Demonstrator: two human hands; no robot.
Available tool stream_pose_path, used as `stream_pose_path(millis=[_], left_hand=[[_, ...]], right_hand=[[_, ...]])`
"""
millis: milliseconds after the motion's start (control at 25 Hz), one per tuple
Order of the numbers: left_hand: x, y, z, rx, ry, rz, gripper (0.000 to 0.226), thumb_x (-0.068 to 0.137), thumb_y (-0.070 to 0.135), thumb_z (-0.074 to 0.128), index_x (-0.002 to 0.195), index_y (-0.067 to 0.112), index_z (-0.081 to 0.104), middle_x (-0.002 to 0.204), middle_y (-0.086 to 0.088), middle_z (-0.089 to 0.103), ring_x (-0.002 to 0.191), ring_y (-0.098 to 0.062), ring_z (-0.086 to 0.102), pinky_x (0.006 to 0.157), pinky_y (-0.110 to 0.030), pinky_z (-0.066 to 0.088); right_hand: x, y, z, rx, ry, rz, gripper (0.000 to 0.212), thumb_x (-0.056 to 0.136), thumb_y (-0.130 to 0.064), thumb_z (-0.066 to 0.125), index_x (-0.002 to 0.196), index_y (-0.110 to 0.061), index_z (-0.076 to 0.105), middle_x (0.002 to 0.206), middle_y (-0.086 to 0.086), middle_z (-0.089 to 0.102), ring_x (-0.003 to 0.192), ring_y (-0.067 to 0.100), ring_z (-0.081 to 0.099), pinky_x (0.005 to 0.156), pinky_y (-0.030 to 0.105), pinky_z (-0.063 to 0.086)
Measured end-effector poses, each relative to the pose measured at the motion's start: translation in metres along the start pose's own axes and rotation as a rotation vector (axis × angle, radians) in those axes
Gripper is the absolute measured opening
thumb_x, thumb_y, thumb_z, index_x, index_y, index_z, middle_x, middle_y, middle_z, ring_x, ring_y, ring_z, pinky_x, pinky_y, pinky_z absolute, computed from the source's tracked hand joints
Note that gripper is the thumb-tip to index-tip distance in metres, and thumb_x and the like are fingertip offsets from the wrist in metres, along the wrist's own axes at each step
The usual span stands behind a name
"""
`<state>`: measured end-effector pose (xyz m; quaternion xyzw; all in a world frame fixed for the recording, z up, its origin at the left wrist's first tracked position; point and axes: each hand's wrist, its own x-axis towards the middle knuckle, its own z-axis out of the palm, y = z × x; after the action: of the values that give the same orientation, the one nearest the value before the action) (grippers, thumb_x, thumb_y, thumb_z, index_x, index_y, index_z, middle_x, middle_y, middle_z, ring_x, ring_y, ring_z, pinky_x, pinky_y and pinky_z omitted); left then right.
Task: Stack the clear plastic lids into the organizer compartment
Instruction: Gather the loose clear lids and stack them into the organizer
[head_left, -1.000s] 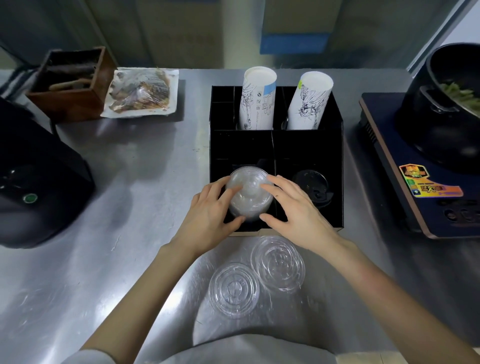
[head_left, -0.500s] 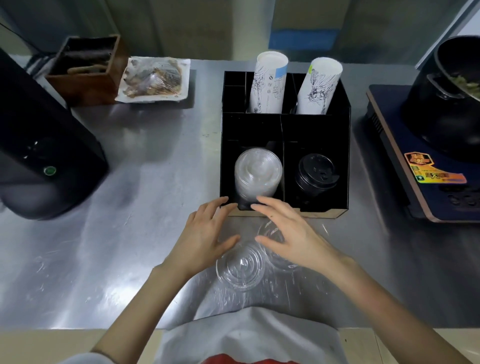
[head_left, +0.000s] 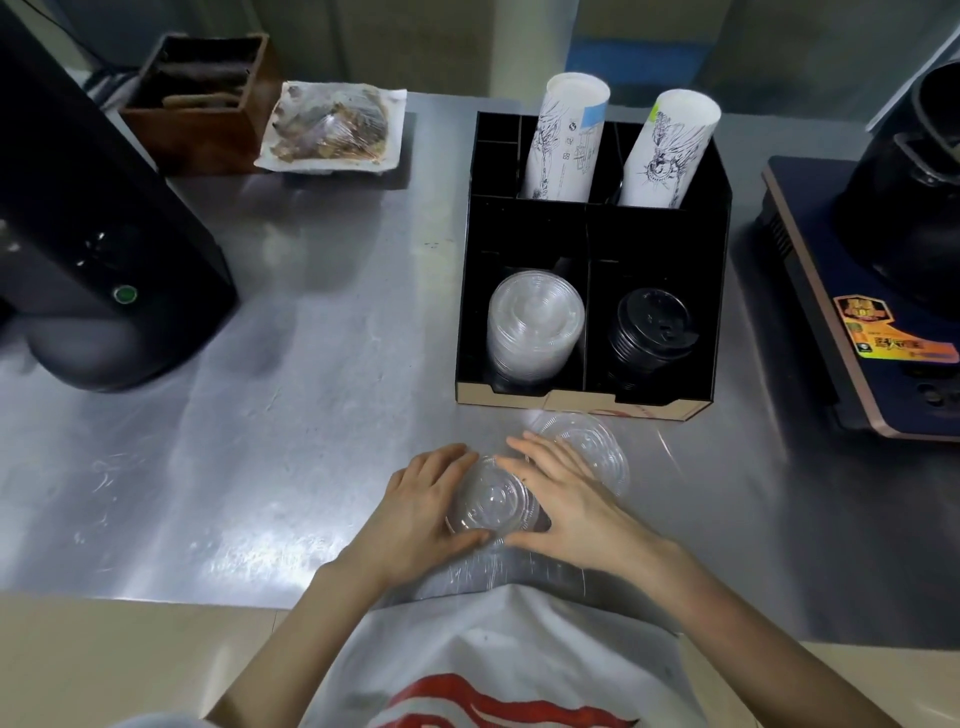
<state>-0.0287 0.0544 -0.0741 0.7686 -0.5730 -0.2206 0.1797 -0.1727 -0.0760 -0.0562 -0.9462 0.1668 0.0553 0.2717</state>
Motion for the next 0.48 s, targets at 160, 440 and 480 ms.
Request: stream_pose_path(millis=[160, 440, 480], left_hand=[[-0.0044, -0.0041, 0.0065, 0.064, -0.009, 0.036, 0.085, 0.062, 0.064, 0.050, 0.126, 0.008, 0.039, 0.127, -0.017, 0.051, 0.113, -0.024, 0.035, 0.087, -0.047, 0.041], [-0.0030, -0.0069, 0.0062, 0.085, -0.017, 0.057, 0.082, 0.061, 0.058, 0.046, 0.127, 0.009, 0.039, 0.130, -0.015, 0.049, 0.113, -0.026, 0.036, 0.091, -0.046, 0.038], [-0.0027, -0.0075, 0.0061, 0.086, -0.018, 0.057, 0.081, 0.061, 0.057, 0.046, 0.127, 0.009, 0.040, 0.129, -0.014, 0.050, 0.112, -0.025, 0.036, 0.091, -0.046, 0.039]], right_hand=[[-0.0007, 0.0008, 0.0052, -0.044, -0.056, -0.005, 0.082, 0.074, -0.042, 0.066, 0.139, -0.021, 0.020, 0.152, 0.005, 0.014, 0.140, 0.016, -0.002, 0.109, 0.028, -0.013], [0.0010, 0.0025, 0.0079, -0.077, -0.060, 0.001, 0.080, 0.076, -0.033, 0.066, 0.139, -0.019, 0.019, 0.152, 0.004, 0.015, 0.141, 0.016, -0.002, 0.109, 0.028, -0.014], [0.0012, 0.0025, 0.0079, -0.077, -0.059, 0.000, 0.079, 0.076, -0.033, 0.066, 0.139, -0.019, 0.019, 0.152, 0.004, 0.015, 0.141, 0.015, -0.002, 0.109, 0.028, -0.015]])
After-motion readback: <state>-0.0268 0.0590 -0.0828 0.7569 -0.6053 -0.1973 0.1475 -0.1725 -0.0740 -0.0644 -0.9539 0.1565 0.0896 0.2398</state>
